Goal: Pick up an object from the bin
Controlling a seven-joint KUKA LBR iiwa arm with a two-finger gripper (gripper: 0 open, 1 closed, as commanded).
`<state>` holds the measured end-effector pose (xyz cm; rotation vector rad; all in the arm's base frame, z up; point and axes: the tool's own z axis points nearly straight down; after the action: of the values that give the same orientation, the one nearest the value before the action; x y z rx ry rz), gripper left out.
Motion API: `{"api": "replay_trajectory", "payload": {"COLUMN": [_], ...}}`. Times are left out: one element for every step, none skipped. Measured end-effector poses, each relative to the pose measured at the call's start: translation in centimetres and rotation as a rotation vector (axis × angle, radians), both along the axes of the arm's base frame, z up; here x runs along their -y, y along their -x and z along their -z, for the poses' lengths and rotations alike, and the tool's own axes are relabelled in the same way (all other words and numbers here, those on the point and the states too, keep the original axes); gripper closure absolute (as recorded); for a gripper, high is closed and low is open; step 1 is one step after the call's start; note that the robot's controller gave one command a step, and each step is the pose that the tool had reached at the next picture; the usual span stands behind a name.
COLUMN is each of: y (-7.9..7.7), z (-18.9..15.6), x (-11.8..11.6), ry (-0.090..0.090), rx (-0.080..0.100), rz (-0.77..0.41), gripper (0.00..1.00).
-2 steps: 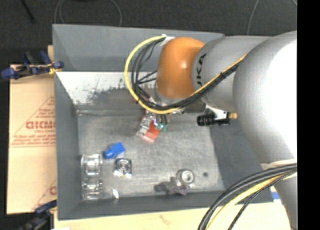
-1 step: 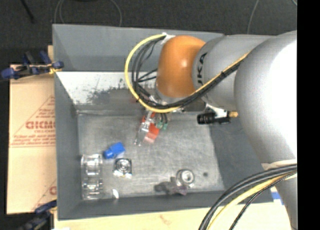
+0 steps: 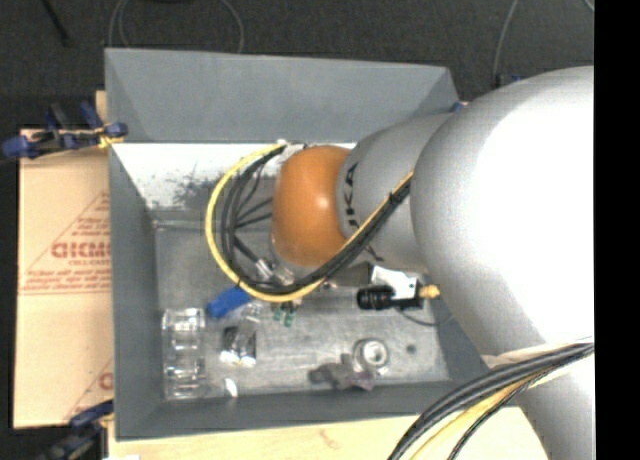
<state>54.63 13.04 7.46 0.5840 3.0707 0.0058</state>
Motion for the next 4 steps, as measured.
{"api": "replay_trajectory", "payload": {"y": [1.5, 1.4, 1.8, -4.6], "z": [-0.1, -0.3, 0.1, -0.5], "x": [-3.8, -3.9, -4.1, -3.8], "ry": [0.001, -0.003, -0.003, 0.003], "rx": [-0.002, 0.003, -0.008, -0.009], "rz": [0.17, 0.173, 0.171, -0.147], "gripper": [0.0, 1.0, 0.0, 0.0]}}
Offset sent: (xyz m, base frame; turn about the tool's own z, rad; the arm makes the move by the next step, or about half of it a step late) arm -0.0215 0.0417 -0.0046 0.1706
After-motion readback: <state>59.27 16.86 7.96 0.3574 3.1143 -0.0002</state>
